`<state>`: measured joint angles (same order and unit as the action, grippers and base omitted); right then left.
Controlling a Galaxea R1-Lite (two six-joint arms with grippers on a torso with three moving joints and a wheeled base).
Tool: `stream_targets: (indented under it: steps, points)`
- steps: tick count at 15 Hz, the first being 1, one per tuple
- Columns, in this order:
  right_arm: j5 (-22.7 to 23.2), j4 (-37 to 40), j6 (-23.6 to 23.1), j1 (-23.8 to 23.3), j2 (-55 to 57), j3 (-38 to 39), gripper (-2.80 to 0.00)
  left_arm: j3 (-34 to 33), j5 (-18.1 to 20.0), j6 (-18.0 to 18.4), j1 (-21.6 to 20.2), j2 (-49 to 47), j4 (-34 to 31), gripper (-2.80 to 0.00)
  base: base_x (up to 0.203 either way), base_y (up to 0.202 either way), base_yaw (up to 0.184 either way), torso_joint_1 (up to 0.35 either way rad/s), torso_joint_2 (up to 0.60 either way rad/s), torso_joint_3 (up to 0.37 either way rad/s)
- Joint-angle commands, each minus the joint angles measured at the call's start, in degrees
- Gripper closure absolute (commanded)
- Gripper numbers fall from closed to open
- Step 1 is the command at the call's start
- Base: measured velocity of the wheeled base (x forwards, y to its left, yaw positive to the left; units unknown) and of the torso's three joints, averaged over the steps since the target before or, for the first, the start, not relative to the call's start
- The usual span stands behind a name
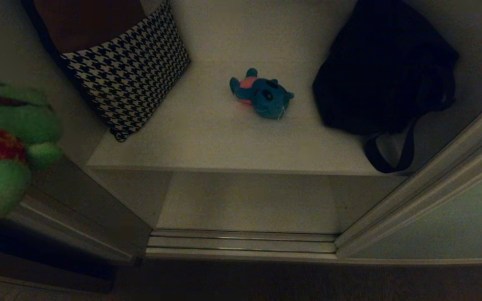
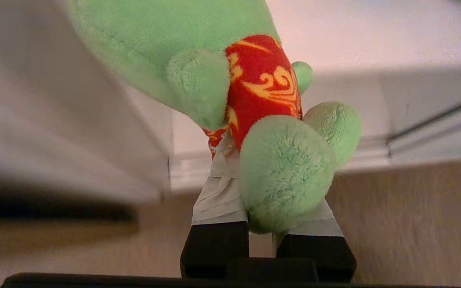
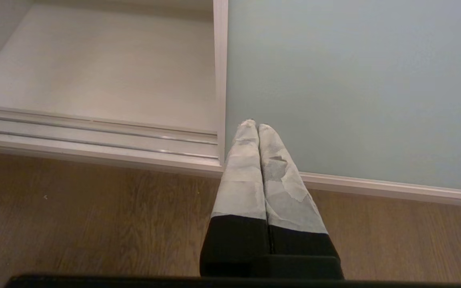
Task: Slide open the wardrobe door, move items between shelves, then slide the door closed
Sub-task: Place the green doll on the lower shelf
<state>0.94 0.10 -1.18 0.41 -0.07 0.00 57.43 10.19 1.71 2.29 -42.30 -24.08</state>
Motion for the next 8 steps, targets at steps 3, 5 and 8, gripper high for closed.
stream_targets:
  steps: [3, 5, 8]
  points:
    - [0.0, 0.0, 0.0, 0.0, -0.1, 0.0, 0.00, -10.8, 0.4, -0.1, -1.8, 15.5, -1.7, 0.00, 0.000, 0.000, 0.000, 0.000, 0.00, 0.000]
    - [0.0, 0.0, 0.0, 0.0, -0.1, 0.0, 0.00, -18.0, 0.3, 0.1, -2.9, 20.9, -1.4, 0.00, 0.000, 0.000, 0.000, 0.000, 0.00, 0.000]
    - [0.0, 0.0, 0.0, 0.0, -0.1, 0.0, 0.00, -30.5, 0.1, 0.2, -3.7, 28.4, 3.4, 0.00, 0.000, 0.000, 0.000, 0.000, 0.00, 0.000]
